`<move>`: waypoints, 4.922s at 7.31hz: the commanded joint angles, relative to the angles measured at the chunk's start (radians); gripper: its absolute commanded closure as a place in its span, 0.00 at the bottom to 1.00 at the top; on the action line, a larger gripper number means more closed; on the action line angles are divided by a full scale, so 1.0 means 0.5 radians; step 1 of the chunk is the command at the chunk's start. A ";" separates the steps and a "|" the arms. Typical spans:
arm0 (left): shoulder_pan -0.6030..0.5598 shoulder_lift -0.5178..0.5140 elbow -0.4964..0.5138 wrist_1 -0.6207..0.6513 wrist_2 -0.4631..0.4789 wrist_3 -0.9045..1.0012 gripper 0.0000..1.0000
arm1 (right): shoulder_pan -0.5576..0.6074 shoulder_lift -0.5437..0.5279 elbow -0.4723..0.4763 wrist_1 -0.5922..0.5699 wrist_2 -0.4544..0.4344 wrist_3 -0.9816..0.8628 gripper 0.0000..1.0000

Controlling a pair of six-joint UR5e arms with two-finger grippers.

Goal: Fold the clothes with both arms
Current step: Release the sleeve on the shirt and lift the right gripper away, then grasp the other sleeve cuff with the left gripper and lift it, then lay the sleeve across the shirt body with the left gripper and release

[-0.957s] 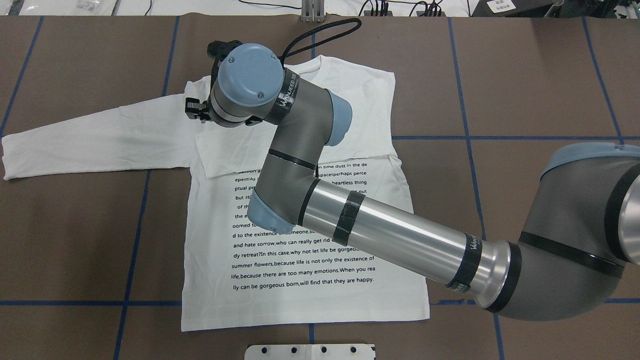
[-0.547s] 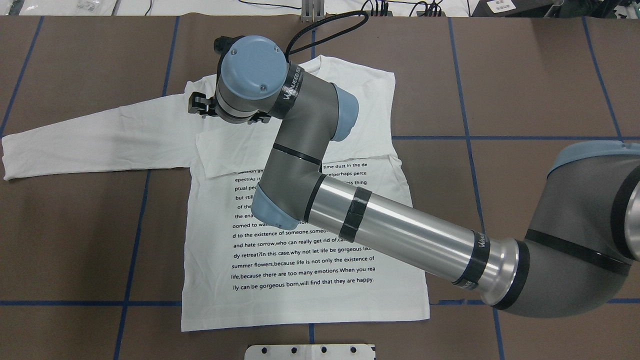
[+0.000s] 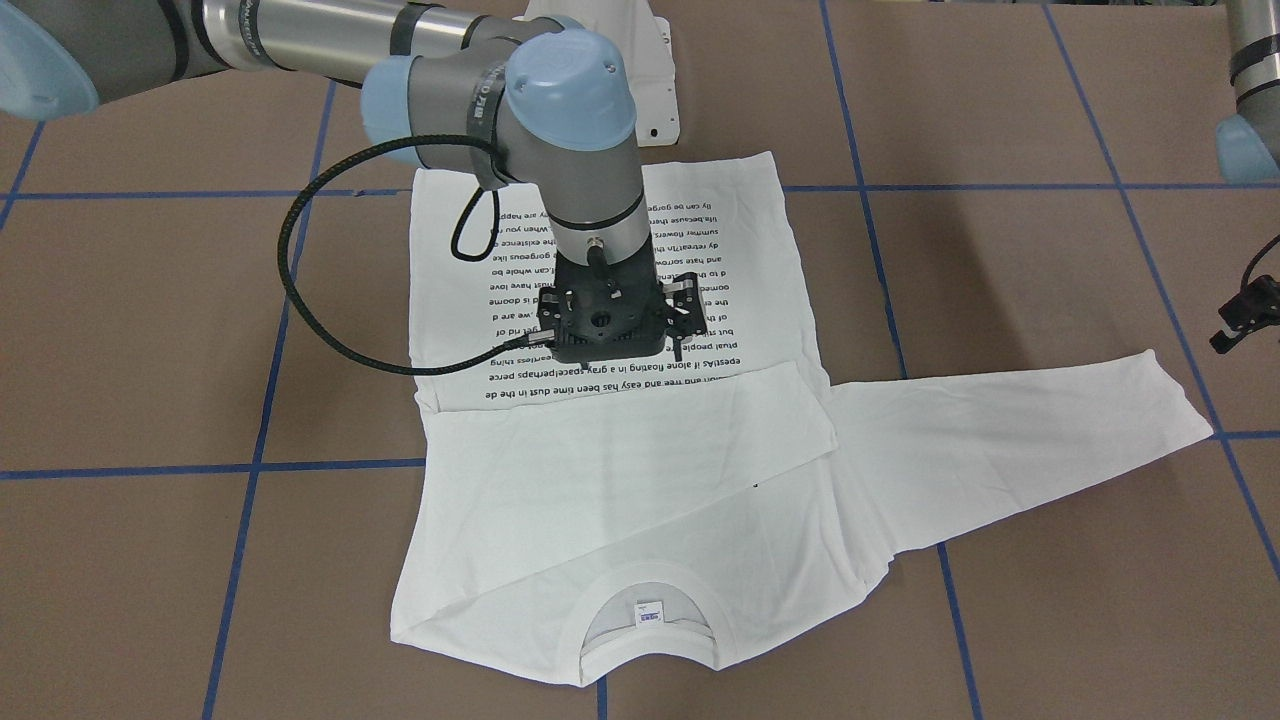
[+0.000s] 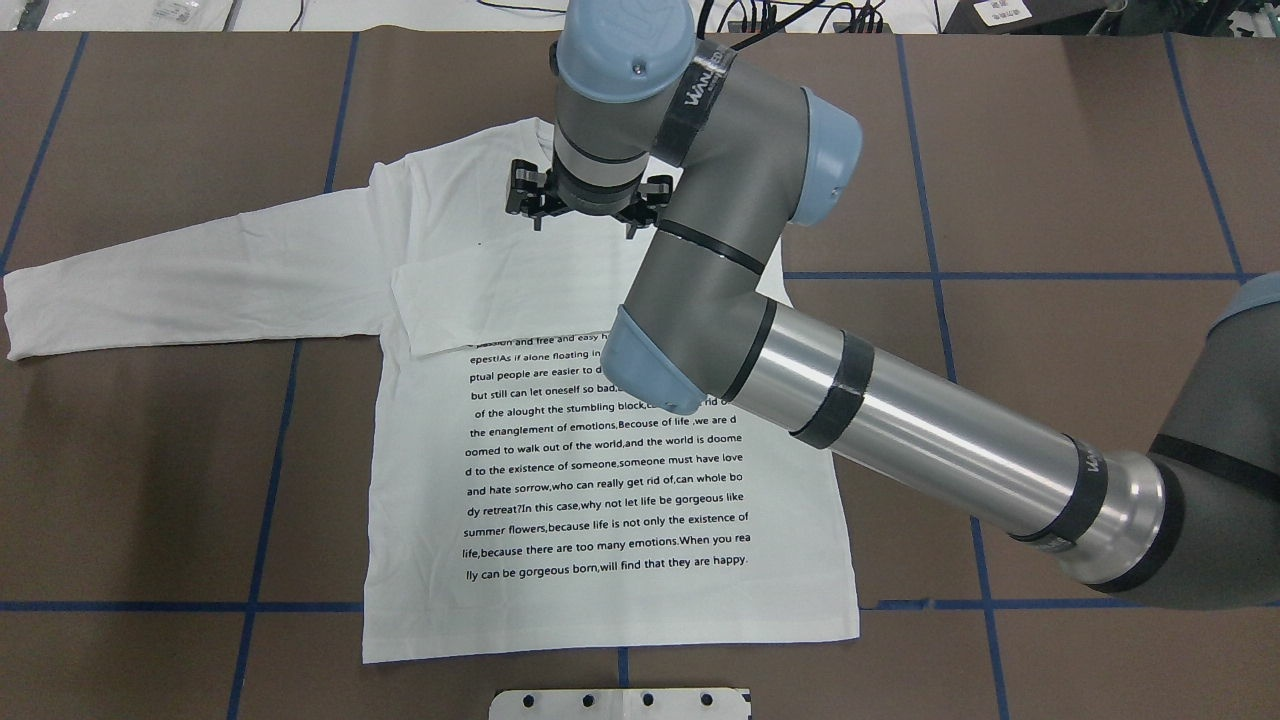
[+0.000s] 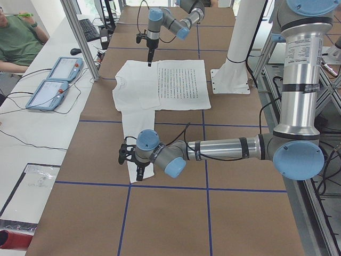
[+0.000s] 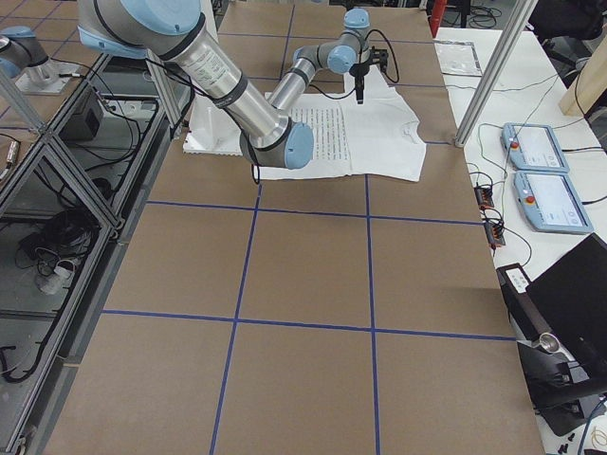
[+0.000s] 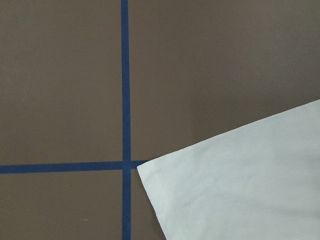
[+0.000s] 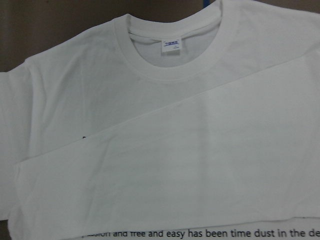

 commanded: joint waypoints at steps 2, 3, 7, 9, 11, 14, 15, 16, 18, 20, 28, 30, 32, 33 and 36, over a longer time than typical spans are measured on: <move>0.354 -0.009 0.205 -0.380 0.438 -0.565 0.02 | 0.278 -0.442 0.513 -0.468 0.278 -0.562 0.00; 0.370 -0.058 0.358 -0.508 0.460 -0.572 0.04 | 0.355 -0.556 0.579 -0.471 0.349 -0.673 0.00; 0.385 -0.107 0.439 -0.519 0.463 -0.560 0.25 | 0.393 -0.631 0.637 -0.471 0.377 -0.736 0.00; 0.385 -0.107 0.433 -0.519 0.460 -0.560 0.55 | 0.393 -0.625 0.637 -0.471 0.377 -0.736 0.00; 0.385 -0.123 0.427 -0.510 0.460 -0.566 0.83 | 0.393 -0.628 0.634 -0.468 0.377 -0.736 0.00; 0.385 -0.123 0.330 -0.495 0.442 -0.584 1.00 | 0.429 -0.640 0.634 -0.471 0.377 -0.763 0.00; 0.388 -0.123 0.259 -0.467 0.405 -0.630 1.00 | 0.442 -0.680 0.650 -0.468 0.380 -0.779 0.00; 0.389 -0.129 0.100 -0.315 0.362 -0.661 1.00 | 0.454 -0.720 0.677 -0.465 0.380 -0.800 0.00; 0.431 -0.290 -0.371 0.334 0.280 -0.807 1.00 | 0.497 -0.824 0.720 -0.462 0.383 -0.886 0.00; 0.627 -0.798 -0.539 0.935 0.276 -1.101 1.00 | 0.543 -1.032 0.794 -0.444 0.383 -1.014 0.00; 0.989 -1.880 -0.469 1.144 0.030 -2.044 1.00 | 0.623 -1.251 0.812 -0.441 0.463 -1.107 0.00; 1.033 -1.881 -0.316 1.046 0.092 -2.044 1.00 | 0.620 -1.251 0.806 -0.441 0.460 -1.101 0.00; 1.164 -1.917 -0.083 0.802 0.269 -2.115 1.00 | 0.620 -1.251 0.797 -0.441 0.460 -1.101 0.00; 1.250 -1.966 0.006 0.746 0.312 -2.130 1.00 | 0.620 -1.251 0.797 -0.441 0.460 -1.104 0.00; 1.483 -2.022 0.303 0.498 0.521 -2.140 0.82 | 0.617 -1.245 0.797 -0.441 0.460 -1.104 0.00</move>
